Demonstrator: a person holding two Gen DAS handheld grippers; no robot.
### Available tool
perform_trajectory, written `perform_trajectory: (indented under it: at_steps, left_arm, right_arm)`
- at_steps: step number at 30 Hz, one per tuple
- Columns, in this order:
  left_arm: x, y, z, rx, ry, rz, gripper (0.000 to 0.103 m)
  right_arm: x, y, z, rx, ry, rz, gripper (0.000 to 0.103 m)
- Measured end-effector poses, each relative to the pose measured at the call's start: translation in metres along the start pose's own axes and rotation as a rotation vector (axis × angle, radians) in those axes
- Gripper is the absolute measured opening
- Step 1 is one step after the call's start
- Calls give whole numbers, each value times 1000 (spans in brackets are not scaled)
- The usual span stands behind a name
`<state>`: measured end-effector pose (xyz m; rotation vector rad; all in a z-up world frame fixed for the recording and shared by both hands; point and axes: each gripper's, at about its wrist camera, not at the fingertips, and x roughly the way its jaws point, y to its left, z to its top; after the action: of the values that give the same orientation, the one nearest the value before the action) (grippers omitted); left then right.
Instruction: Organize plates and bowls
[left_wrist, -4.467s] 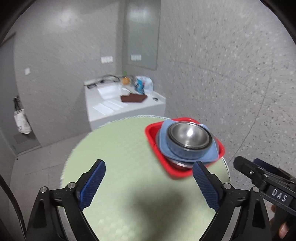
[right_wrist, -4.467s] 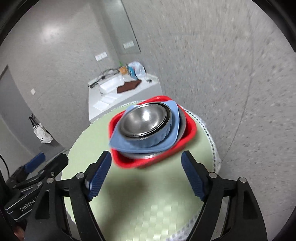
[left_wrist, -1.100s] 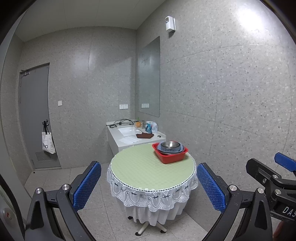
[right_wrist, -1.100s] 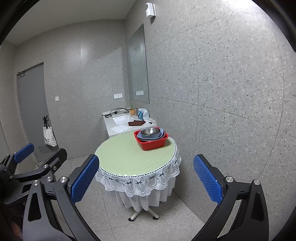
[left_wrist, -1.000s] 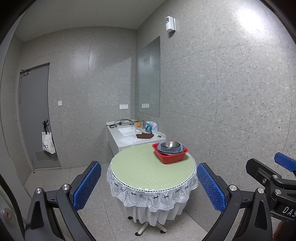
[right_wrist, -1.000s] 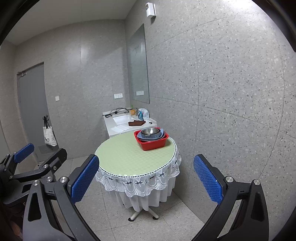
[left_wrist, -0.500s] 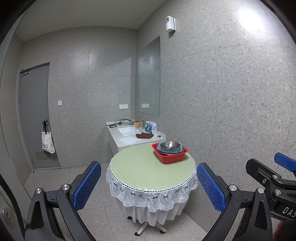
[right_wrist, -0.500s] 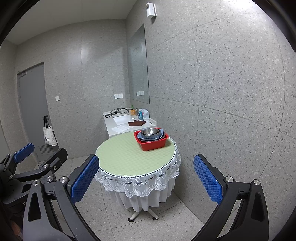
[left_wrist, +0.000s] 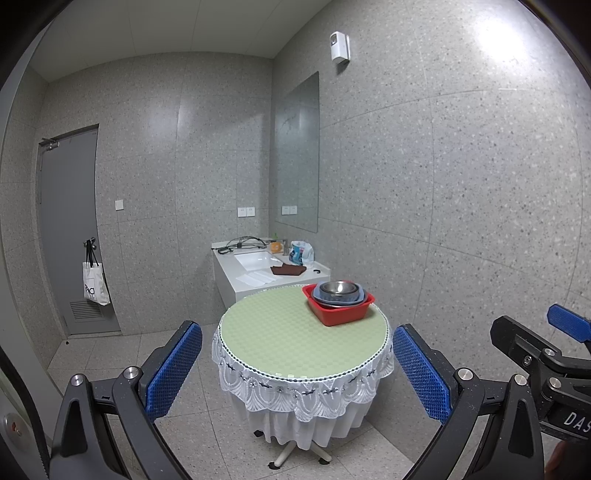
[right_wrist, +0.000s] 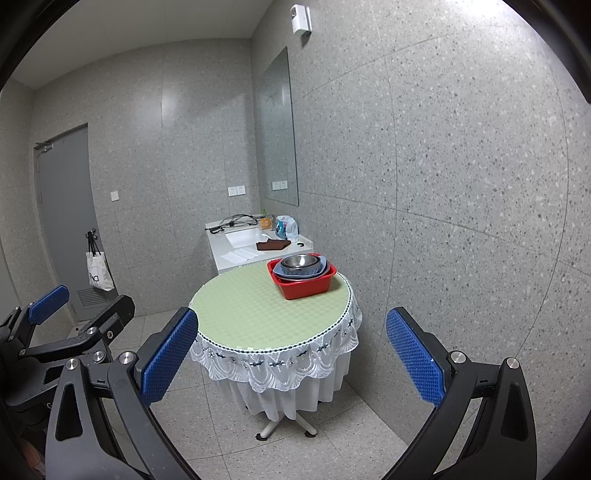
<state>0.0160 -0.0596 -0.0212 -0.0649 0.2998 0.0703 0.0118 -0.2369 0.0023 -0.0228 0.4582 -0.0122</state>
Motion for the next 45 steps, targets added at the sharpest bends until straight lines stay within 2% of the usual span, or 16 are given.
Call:
perform_trajectory:
  at_steps: [45]
  left_arm:
    - [-8, 2, -4, 8, -6, -5, 102]
  right_arm:
    - [-8, 2, -4, 0, -1, -7, 103]
